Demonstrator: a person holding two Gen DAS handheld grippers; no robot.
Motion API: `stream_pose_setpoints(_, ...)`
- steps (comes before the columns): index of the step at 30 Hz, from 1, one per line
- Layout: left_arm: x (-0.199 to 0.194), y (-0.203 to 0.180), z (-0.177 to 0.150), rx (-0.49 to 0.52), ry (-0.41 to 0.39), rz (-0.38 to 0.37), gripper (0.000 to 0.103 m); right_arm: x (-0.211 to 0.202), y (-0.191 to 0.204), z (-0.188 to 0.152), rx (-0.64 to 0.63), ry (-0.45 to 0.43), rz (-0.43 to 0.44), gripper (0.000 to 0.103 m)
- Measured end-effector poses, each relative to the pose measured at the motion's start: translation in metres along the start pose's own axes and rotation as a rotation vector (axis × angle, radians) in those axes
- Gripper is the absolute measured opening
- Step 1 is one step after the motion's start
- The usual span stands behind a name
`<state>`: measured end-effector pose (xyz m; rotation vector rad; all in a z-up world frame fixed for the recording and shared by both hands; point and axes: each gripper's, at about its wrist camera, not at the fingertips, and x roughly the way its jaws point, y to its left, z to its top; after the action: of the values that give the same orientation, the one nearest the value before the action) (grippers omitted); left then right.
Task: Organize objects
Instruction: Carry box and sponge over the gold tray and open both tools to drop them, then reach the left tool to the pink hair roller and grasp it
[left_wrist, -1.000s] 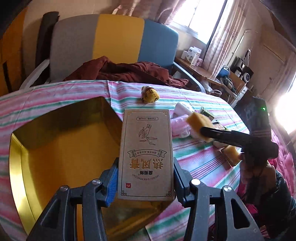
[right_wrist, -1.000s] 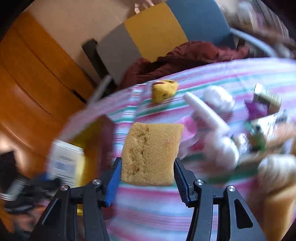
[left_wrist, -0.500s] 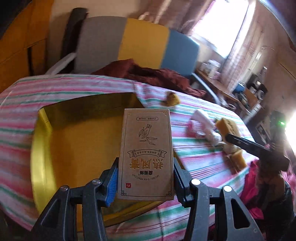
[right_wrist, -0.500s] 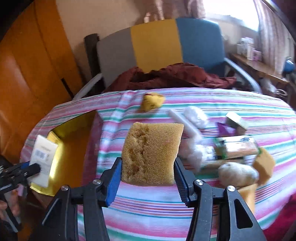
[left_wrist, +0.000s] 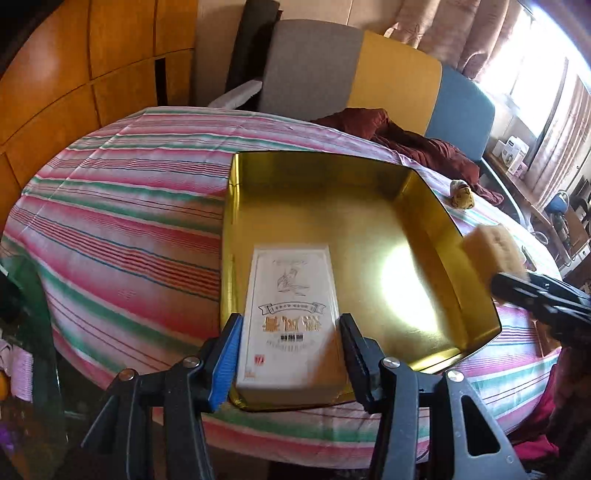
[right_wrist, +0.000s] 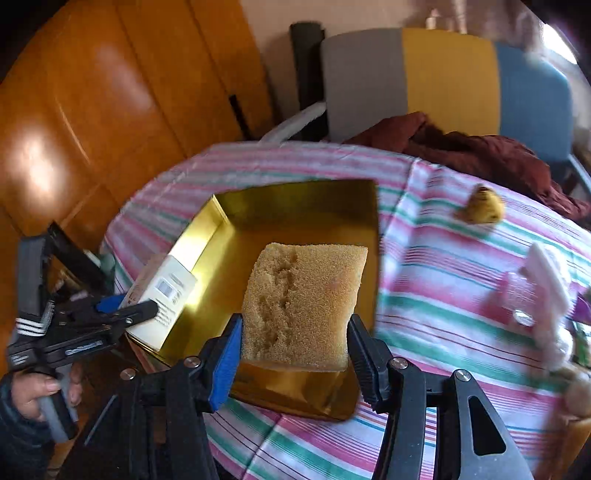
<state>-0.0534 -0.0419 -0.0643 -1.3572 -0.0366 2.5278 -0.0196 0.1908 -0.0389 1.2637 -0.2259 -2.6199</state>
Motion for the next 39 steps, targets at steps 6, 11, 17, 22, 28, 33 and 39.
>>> stream_pose_setpoints(6, -0.01, 0.015, -0.004, -0.057, -0.037, 0.014, 0.053, 0.033, 0.019, 0.002, 0.025, 0.1, 0.14, 0.064)
stream_pose_setpoints(11, -0.032, 0.021, -0.002, -0.11, -0.113, 0.028, 0.053, 0.042, 0.026, -0.008, 0.065, 0.13, 0.296, 0.08)
stream_pose_setpoints(17, -0.049, 0.002, 0.009, -0.068, -0.172, 0.027, 0.053, 0.035, 0.02, -0.02, 0.05, 0.136, 0.194, 0.087)
stream_pose_setpoints(22, -0.052, -0.023, 0.014, -0.019, -0.178, 0.014, 0.053, 0.022, 0.018, -0.022, 0.031, 0.095, 0.091, 0.091)
stream_pose_setpoints(28, -0.049, -0.046, 0.012, 0.03, -0.164, 0.009, 0.053, 0.001, 0.016, -0.021, 0.001, 0.007, -0.017, 0.096)
stream_pose_setpoints(33, -0.052, -0.061, 0.007, 0.078, -0.175, 0.019, 0.053, -0.006, 0.011, -0.023, 0.01, -0.02, -0.052, 0.097)
stream_pose_setpoints(39, -0.051, -0.076, 0.005, 0.113, -0.166, 0.006, 0.053, -0.013, 0.001, -0.026, 0.039, -0.04, -0.082, 0.097)
